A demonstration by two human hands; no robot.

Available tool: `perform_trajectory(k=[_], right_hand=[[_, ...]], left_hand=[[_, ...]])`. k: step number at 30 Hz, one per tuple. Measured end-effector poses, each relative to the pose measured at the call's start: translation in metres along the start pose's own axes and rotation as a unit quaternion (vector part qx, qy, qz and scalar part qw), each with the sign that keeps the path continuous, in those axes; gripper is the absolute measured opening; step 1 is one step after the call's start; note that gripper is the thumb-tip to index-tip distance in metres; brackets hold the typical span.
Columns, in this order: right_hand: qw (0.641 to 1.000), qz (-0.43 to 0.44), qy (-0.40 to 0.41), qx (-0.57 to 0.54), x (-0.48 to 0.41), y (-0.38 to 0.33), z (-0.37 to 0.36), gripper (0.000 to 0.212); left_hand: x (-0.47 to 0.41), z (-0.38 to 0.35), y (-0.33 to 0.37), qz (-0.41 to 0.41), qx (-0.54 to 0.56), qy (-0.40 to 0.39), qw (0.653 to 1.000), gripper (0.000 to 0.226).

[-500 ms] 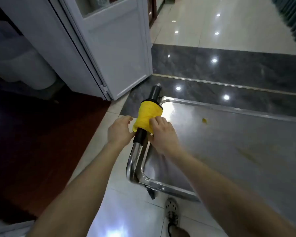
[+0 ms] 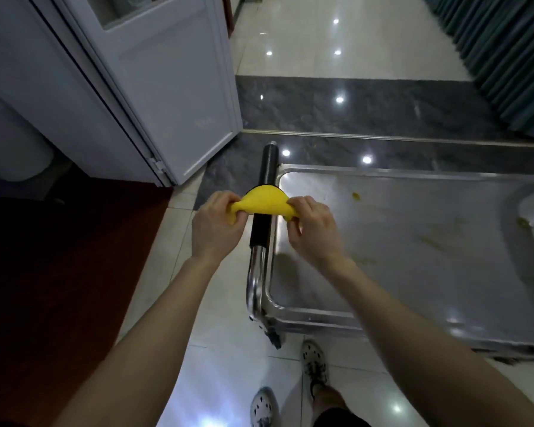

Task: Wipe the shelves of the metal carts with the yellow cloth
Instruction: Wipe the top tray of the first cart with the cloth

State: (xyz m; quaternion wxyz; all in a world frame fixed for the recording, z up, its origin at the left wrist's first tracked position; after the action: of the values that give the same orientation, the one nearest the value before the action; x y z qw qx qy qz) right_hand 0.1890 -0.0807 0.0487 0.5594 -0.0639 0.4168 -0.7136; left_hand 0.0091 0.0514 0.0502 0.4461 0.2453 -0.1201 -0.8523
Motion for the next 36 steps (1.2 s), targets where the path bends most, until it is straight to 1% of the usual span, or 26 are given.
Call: perform_trajectory(k=[2, 4, 7, 8, 10, 13, 15, 16, 17, 19, 20, 21, 22, 25, 27, 29, 32, 34, 36], right_hand=[[0.997, -0.045, 0.036, -0.044, 0.020, -0.008, 0.024, 0.036], [0.991, -0.095, 0.069, -0.070, 0.043, -0.007, 0.046, 0.038], [0.975, -0.158, 0.119, -0.100, 0.080, 0.002, 0.075, 0.042], [0.971, -0.171, 0.139, -0.095, 0.092, 0.006, 0.084, 0.043], [0.963, -0.195, 0.169, -0.083, 0.112, 0.016, 0.096, 0.043], [0.953, -0.236, 0.176, -0.067, 0.135, 0.044, 0.101, 0.042], [0.950, -0.270, 0.148, -0.055, 0.146, 0.067, 0.093, 0.042], [0.948, -0.289, 0.126, -0.050, 0.150, 0.080, 0.086, 0.042], [0.945, -0.312, 0.096, -0.041, 0.154, 0.092, 0.077, 0.044], [0.936, -0.351, 0.000, 0.013, 0.163, 0.115, 0.057, 0.057], [0.932, -0.355, -0.047, 0.052, 0.168, 0.123, 0.046, 0.065], [0.931, -0.346, -0.075, 0.087, 0.172, 0.126, 0.038, 0.070], [0.933, -0.330, -0.086, 0.115, 0.177, 0.126, 0.031, 0.072], [0.946, -0.266, -0.101, 0.157, 0.185, 0.114, 0.004, 0.067], [0.951, -0.238, -0.113, 0.162, 0.186, 0.107, -0.018, 0.068], [0.945, -0.237, -0.133, 0.180, 0.183, 0.111, -0.036, 0.074], [0.934, -0.247, -0.152, 0.209, 0.184, 0.124, -0.054, 0.079], [0.936, -0.240, -0.141, 0.214, 0.188, 0.129, -0.059, 0.081], [0.940, -0.233, -0.136, 0.208, 0.192, 0.132, -0.057, 0.082]], left_hand=[[0.006, 0.021, 0.016, -0.026, 0.040, 0.000, 0.999, 0.021], [0.013, 0.034, 0.033, -0.043, 0.080, -0.023, 0.996, 0.032], [0.026, 0.033, 0.057, -0.056, 0.151, -0.099, 0.982, 0.042], [0.031, 0.029, 0.065, -0.062, 0.161, -0.129, 0.977, 0.041], [0.041, 0.015, 0.079, -0.086, 0.155, -0.184, 0.967, 0.031], [0.059, -0.014, 0.095, -0.109, 0.131, -0.247, 0.954, 0.016], [0.070, -0.037, 0.104, -0.119, 0.084, -0.272, 0.951, 0.016], [0.073, -0.047, 0.108, -0.135, 0.038, -0.275, 0.951, 0.017], [0.077, -0.057, 0.112, -0.157, -0.019, -0.275, 0.948, 0.020], [0.080, -0.073, 0.115, -0.199, -0.109, -0.274, 0.935, 0.028], [0.081, -0.079, 0.114, -0.217, -0.133, -0.268, 0.929, 0.031], [0.080, -0.082, 0.113, -0.233, -0.143, -0.251, 0.929, 0.033], [0.077, -0.082, 0.112, -0.241, -0.145, -0.223, 0.933, 0.032], [0.060, -0.076, 0.102, -0.224, -0.153, -0.115, 0.955, 0.031], [0.042, -0.074, 0.097, -0.198, -0.169, -0.072, 0.963, 0.040], [0.021, -0.079, 0.090, -0.157, -0.197, -0.081, 0.964, 0.056], [-0.009, -0.092, 0.080, -0.082, -0.233, -0.128, 0.960, 0.076], [-0.019, -0.101, 0.073, -0.041, -0.238, -0.163, 0.957, 0.081], [-0.019, -0.108, 0.068, -0.010, -0.244, -0.202, 0.948, 0.080]])
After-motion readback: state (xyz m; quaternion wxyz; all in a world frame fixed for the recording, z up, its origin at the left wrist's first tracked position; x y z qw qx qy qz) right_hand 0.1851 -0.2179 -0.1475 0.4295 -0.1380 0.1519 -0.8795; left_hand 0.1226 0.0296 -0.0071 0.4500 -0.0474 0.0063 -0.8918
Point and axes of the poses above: each hand's wrist, its own x-axis away from the middle knuckle, its own z-axis out of the back of the hand, y = z × x, the point moved 6 cm from there along -x, towards the middle knuckle, and after that the axes turned 10 degrees about -x, right-handed, at the moved point
